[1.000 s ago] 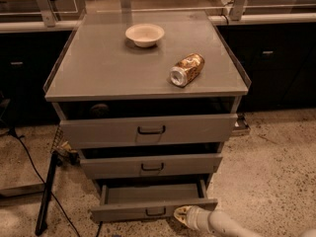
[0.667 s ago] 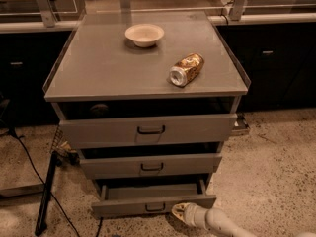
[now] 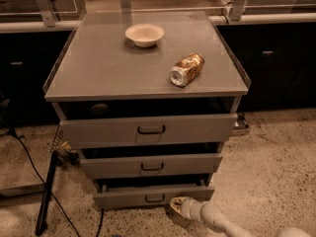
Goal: Close bottom drawer
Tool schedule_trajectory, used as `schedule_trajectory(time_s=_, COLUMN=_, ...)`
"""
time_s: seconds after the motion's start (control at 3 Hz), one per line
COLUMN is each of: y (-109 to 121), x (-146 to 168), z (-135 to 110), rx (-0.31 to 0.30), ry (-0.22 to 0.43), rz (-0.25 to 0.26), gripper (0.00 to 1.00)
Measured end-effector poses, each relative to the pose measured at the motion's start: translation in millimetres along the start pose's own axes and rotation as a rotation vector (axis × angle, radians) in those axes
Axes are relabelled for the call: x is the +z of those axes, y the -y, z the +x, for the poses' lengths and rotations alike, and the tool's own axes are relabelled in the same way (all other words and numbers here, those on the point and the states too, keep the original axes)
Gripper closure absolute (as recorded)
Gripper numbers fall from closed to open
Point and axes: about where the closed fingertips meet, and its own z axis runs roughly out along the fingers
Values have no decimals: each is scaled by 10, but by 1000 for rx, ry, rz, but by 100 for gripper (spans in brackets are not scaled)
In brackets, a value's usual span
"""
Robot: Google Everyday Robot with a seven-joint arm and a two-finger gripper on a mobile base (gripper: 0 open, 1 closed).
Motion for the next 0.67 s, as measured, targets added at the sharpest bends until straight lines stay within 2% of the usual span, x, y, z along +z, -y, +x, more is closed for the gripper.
schedule_trajectory(time_s=0.67, y=185, x=214, z=49, rx=-19, ry=-13, rz=30, gripper=100)
